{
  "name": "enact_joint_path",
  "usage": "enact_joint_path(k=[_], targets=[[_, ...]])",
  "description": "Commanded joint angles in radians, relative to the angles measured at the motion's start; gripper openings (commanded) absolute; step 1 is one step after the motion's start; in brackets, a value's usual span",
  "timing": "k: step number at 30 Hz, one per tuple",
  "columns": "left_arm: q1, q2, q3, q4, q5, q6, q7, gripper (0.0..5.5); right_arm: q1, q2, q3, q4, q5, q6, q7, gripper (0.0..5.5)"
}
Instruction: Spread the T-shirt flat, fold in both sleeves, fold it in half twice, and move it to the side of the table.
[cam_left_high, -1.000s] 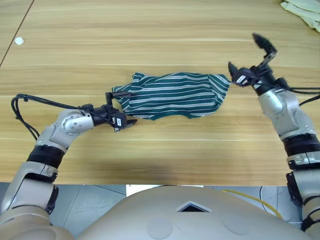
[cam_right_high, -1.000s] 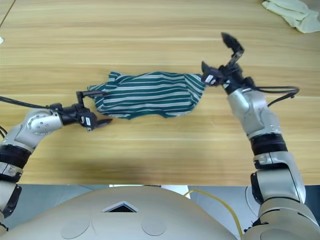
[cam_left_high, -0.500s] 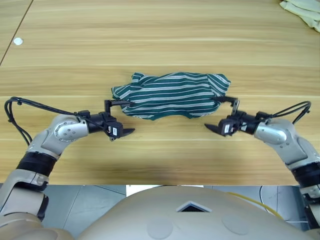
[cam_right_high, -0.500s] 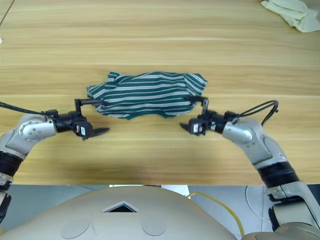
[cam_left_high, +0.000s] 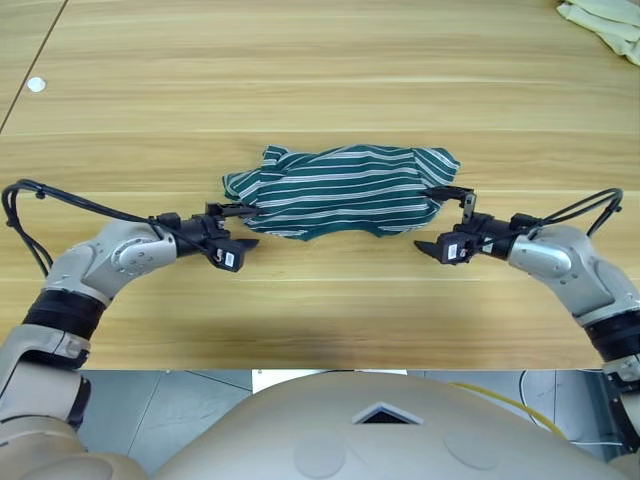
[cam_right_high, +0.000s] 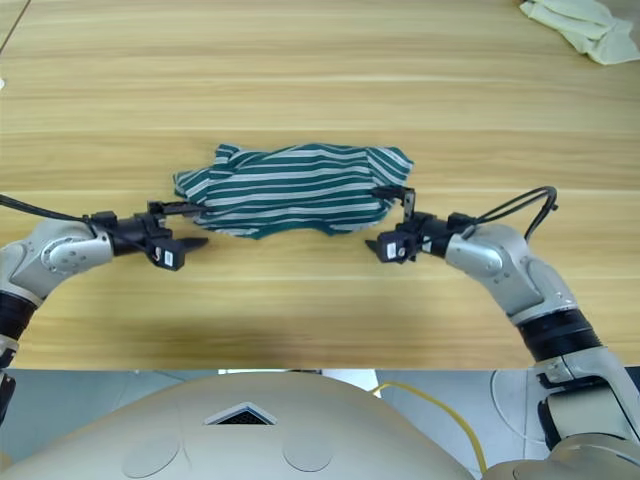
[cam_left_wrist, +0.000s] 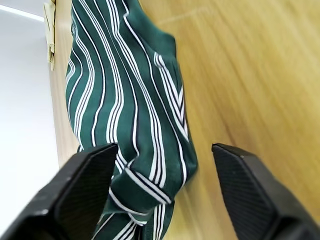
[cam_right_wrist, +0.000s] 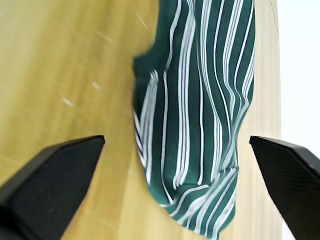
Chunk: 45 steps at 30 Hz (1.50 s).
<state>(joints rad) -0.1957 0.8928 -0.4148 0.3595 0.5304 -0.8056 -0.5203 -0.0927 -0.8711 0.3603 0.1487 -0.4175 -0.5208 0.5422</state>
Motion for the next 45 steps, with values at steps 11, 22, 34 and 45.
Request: enact_joint_path(k=[11,22,34,45], targets=[[0.027,-0.03,-0.165,0.154,0.182,0.026,0.012,1.08,0.035,0.057,0.122,0.146,-0.158,0.076,0.037,2.63],[0.008,-0.047,-0.181,0.179,0.187,0.009,0.071,0.0,0.029,0.074,0.13,0.17,-0.169,0.072,0.027,0.45],[-0.03,-0.071,-0.18,0.238,0.189,-0.005,0.136,0.0,0.035,0.067,0.129,0.166,-0.166,0.069,0.021,0.02],[-0.029,-0.072,-0.183,0.301,0.145,-0.006,0.09,0.31,0.046,0.062,0.129,0.146,-0.166,0.071,0.019,0.0]])
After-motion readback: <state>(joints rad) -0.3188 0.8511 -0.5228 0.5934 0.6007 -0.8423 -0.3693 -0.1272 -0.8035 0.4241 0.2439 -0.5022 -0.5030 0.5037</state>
